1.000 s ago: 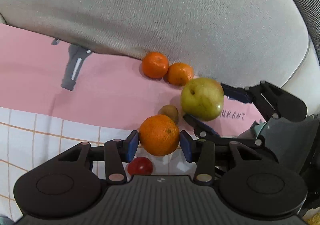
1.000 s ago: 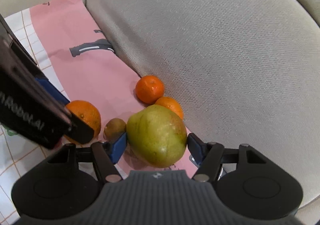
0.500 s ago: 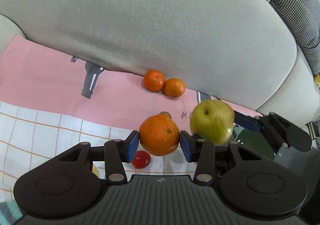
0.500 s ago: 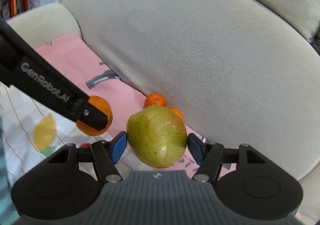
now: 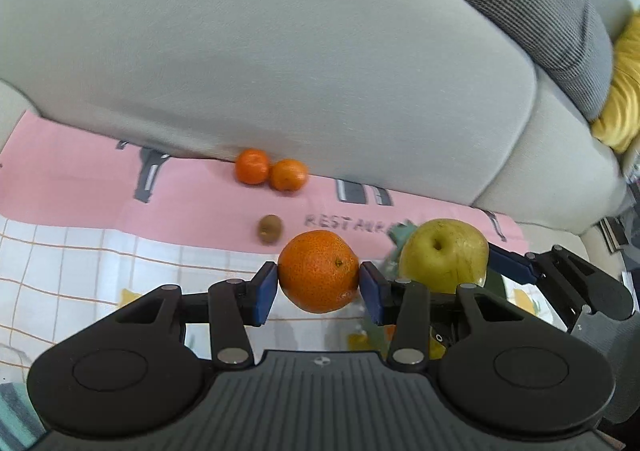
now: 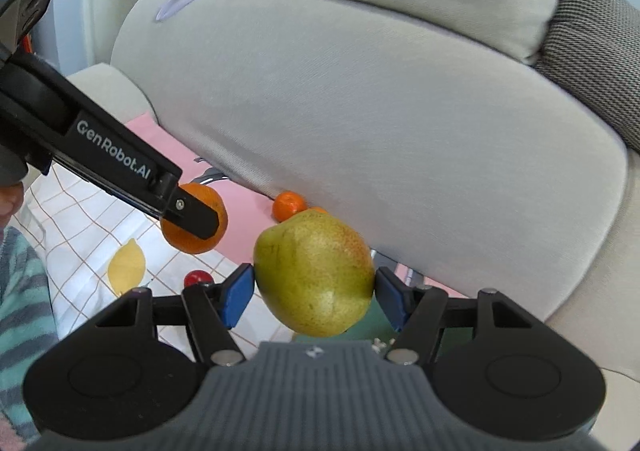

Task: Organize fruits
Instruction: 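Carry the pear with the right gripper while the left gripper carries the orange to the colander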

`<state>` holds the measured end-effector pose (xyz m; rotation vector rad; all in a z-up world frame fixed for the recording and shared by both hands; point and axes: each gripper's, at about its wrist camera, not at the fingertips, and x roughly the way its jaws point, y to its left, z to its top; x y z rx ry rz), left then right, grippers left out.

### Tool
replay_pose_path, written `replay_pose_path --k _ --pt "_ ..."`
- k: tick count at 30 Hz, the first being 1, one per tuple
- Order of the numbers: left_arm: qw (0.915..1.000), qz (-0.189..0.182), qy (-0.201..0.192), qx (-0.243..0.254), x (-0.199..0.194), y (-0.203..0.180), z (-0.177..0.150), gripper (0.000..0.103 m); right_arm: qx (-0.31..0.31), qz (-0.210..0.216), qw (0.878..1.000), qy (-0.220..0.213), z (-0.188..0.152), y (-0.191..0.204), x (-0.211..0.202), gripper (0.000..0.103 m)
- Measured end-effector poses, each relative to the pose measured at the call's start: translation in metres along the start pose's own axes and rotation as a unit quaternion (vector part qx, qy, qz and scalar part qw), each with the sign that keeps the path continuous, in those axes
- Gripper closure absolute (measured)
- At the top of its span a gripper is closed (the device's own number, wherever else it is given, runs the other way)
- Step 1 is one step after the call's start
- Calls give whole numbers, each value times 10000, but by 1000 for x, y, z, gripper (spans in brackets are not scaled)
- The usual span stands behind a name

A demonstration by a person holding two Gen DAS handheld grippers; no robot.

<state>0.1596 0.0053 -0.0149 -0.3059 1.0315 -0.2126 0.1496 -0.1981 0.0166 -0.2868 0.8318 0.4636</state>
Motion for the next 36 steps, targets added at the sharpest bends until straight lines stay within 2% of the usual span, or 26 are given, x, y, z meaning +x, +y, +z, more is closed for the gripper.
replay_pose_path --k 14,22,29,36 --pt "9965 -143 139 814 8 -64 -19 53 262 -212 9993 132 -35 -41 -46 40" --pt "9900 -294 291 1349 24 -91 -20 53 733 -173 9964 393 -53 -69 -36 40" --pt "9856 -502 571 1509 50 -96 -16 53 696 -159 9957 595 -55 -81 -17 40" --pt "9822 -441 891 1591 74 -103 -12 53 440 -55 9958 805 -61 -83 7 40"
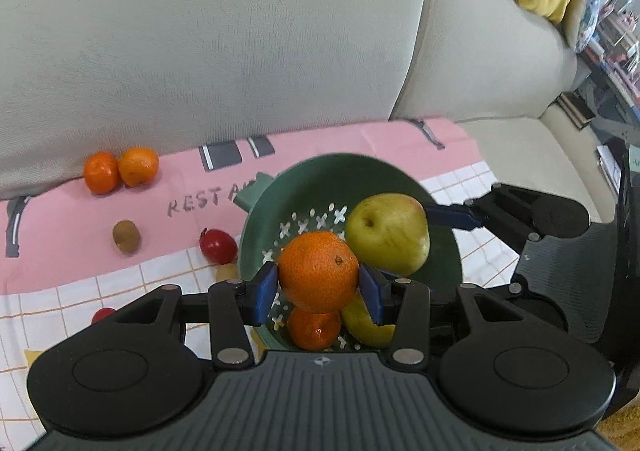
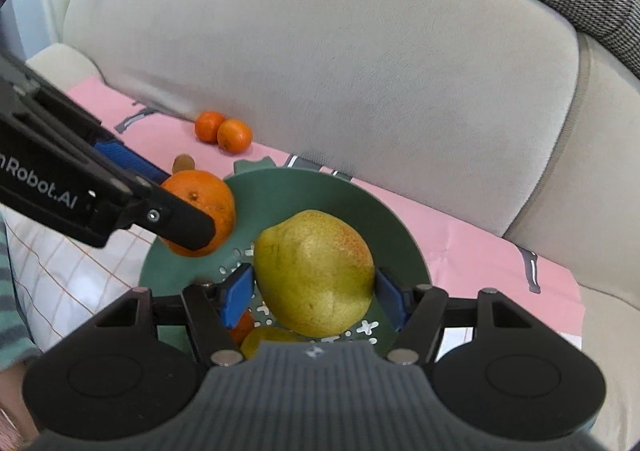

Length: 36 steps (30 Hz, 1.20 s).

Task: Organize fruits
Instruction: 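Carry the pear with the right gripper while the left gripper carries the orange to the colander, then open the right gripper releasing the pear while the left gripper releases the orange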

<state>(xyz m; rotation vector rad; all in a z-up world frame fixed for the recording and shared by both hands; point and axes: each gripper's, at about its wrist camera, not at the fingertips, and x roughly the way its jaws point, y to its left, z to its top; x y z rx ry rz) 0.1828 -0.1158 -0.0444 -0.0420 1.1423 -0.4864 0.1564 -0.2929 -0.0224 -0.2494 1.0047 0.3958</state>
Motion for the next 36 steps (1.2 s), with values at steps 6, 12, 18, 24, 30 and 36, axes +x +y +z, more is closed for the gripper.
replay_pose_path --k 6,12,18,24,30,36 --pt "9990 171 389 -101 23 0 5 53 -251 -108 9995 134 -4 1 21 40" --pt "9974 336 638 3 38 -5 10 53 -511 -115 9983 270 -8 4 36 40" --pt "9946 515 906 -8 52 -4 11 53 -619 -93 9973 383 -13 5 45 40" --pt "9938 544 967 47 58 -4 12 54 -768 -126 9955 546 -19 9 54 40" --pt "9938 578 949 54 62 -4 15 55 -810 -134 9949 583 -21 10 56 40" --pt "9943 507 929 -89 63 2 13 55 -816 -176 9948 586 -19 15 61 39"
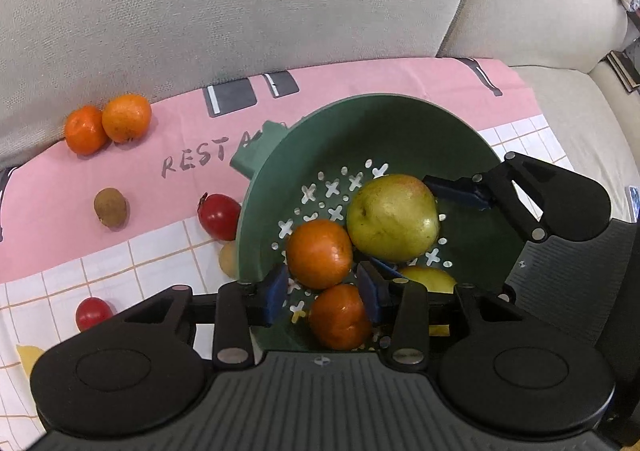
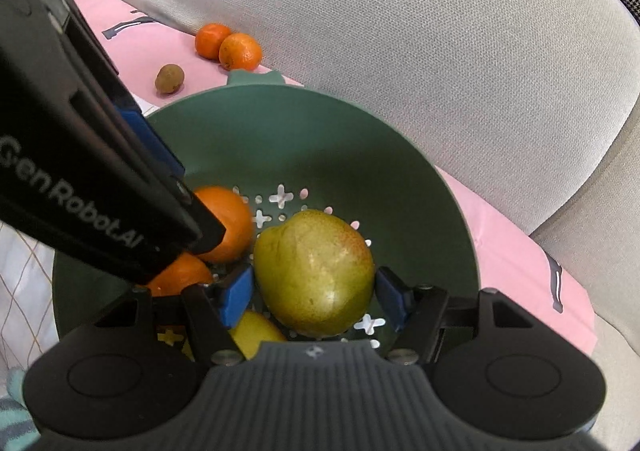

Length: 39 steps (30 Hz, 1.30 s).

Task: Organize fruits
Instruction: 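Open the right gripper releasing the pear while the left gripper releases the orange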

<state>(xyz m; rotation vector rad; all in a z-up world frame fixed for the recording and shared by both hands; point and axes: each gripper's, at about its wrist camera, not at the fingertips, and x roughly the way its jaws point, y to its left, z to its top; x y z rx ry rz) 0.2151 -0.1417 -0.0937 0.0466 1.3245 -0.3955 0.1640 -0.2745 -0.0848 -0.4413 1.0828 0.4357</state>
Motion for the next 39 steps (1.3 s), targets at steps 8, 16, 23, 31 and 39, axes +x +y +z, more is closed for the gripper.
replay_pose_path --k 8,16,23,31,39 --pt "9998 -145 -126 -60 -7 3 -1 55 27 -36 10000 76 1 4 1 39" --pt "9987 -311 -363 -176 -27 6 -7 51 -45 -156 9998 80 4 6 -2 38" --pt "9971 -226 -695 -218 -51 9 -15 51 26 -275 9996 -39 11 5 -16 34" --pt "9943 72 -974 -420 -75 27 -32 51 453 -310 9982 -249 11 16 -42 28" --pt "9888 214 -1351 -599 -100 49 -60 51 1445 -165 9872 -651 5 28 -78 27"
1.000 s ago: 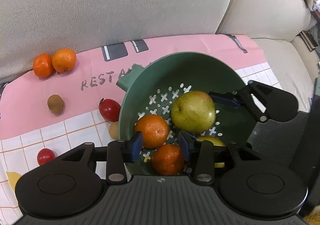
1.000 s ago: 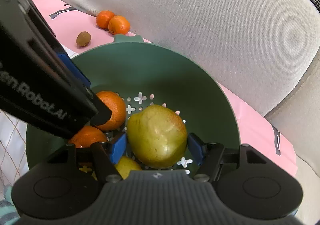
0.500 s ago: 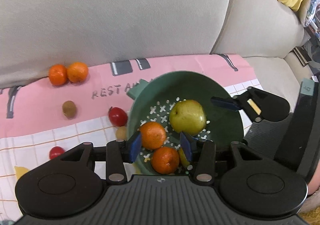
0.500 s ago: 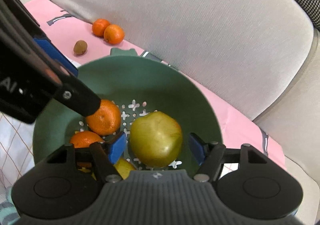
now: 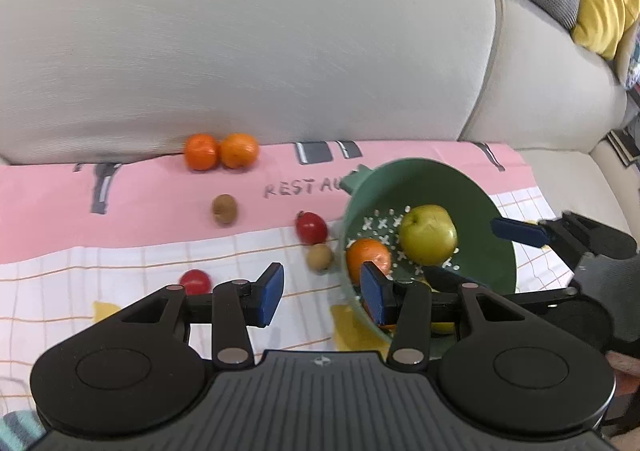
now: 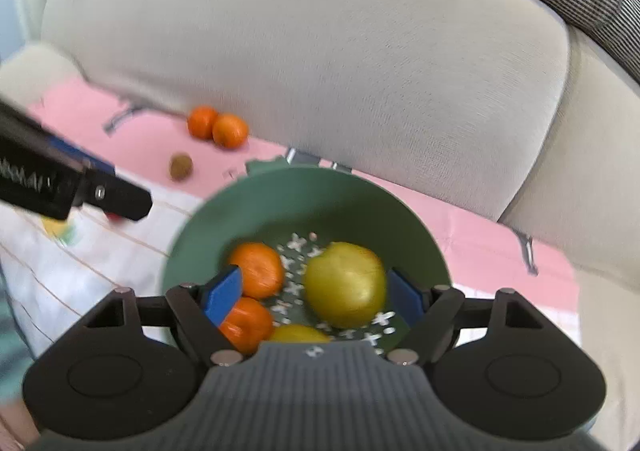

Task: Organize fruits
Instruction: 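Open the right gripper releasing the pear while the left gripper releases the orange, then withdraw both open grippers from the colander toward the loose fruit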

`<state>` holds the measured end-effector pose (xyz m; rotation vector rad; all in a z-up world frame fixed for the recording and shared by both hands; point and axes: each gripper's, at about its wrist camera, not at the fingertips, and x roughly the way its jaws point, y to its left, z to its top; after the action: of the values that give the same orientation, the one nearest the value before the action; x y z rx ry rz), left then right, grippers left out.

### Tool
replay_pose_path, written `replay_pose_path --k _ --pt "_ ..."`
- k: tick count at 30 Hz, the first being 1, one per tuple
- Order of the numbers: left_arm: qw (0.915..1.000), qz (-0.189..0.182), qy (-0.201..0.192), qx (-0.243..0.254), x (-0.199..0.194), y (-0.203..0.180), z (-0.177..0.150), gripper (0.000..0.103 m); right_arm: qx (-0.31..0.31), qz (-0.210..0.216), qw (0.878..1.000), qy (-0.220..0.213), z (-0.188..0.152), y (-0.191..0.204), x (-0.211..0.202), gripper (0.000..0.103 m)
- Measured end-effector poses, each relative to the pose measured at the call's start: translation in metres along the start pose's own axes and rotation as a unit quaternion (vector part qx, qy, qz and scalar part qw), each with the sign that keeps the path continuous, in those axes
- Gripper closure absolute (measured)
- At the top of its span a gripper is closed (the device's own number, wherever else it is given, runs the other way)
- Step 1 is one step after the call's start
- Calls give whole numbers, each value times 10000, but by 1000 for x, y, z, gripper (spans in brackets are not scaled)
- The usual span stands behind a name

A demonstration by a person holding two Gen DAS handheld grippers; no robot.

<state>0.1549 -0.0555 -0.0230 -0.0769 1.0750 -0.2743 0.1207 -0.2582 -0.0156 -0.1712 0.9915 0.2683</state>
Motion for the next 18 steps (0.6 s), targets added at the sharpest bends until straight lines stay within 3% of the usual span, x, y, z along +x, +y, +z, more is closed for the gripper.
replay_pose_path --k 3,7,9,11,18 --pt "9998 113 -145 -93 -12 9 -6 51 282 57 9994 -193 0 9 -16 29" --pt "9990 115 -357 -229 -30 22 -12 50 555 210 9975 -377 0 23 -30 41" --pt "9985 93 -461 -275 -38 29 -15 48 655 347 9965 -384 -1 32 -33 52" --pt "9980 101 -538 -307 -45 36 -20 46 707 481 9958 -333 -4 44 -34 71" --pt "9973 129 -547 -477 -44 60 -44 45 629 576 9962 -202 -21 84 -27 79"
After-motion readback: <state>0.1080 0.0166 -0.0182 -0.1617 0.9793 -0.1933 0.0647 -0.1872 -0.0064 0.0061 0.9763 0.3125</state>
